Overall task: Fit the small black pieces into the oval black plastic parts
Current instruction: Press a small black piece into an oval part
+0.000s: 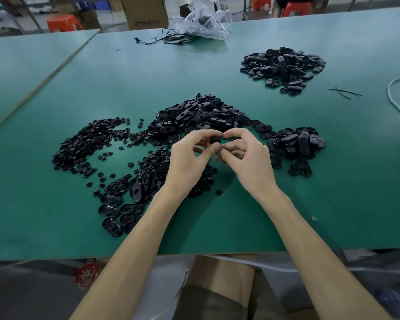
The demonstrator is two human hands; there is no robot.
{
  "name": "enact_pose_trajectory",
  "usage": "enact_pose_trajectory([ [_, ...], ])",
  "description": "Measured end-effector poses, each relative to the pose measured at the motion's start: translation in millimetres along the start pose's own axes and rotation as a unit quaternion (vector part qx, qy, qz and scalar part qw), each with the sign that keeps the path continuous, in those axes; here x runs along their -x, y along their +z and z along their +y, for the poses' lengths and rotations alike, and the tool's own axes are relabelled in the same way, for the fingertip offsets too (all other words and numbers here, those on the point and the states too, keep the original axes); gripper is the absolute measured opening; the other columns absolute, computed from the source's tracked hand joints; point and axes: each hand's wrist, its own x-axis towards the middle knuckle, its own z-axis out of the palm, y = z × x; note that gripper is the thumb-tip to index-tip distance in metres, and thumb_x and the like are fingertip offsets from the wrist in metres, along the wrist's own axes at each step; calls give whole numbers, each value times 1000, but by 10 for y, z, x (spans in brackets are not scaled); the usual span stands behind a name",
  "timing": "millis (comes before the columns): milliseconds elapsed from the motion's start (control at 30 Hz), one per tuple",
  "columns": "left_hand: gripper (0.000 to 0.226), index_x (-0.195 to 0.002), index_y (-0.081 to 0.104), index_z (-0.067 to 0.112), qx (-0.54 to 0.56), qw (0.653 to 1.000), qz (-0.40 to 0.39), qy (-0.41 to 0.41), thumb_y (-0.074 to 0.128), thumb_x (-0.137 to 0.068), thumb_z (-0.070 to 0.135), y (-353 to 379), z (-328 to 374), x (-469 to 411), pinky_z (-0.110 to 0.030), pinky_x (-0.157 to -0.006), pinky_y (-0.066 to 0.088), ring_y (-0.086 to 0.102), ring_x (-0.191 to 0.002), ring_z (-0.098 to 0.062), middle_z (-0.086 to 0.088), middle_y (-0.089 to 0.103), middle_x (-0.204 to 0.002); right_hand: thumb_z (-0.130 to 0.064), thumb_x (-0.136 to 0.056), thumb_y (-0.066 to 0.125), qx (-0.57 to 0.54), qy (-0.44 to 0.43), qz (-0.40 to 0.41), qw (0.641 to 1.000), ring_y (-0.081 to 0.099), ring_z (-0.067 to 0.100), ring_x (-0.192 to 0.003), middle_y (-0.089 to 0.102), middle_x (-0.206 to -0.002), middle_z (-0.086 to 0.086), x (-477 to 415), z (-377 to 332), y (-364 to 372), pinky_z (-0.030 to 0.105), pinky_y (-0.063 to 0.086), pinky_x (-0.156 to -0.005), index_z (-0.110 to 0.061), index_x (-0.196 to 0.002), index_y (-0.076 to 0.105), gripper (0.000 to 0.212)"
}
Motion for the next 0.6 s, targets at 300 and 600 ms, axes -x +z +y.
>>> enact_pose_trajectory([
  [300,26,-120,76,21,47,999,-1,-23,73,-96,14,-17,35,13,-30,-83,55,65,-94,-5,0,75,-101,-16,-94,77,-3,-10,9,1000,76,4,-75,78,-82,-14,13,7,3,25,59,-77,-22,-108,61,22],
  [600,36,-130,71,19,63,997,-27,-23,65,-99,1,4,2,-9,-32,-83,58,66,-88,-12,-1,71,-98,-14,-96,74,-3,-26,0,1000,77,6,-73,78,-82,-13,13,28,12,18,56,-76,-20,-110,60,21],
])
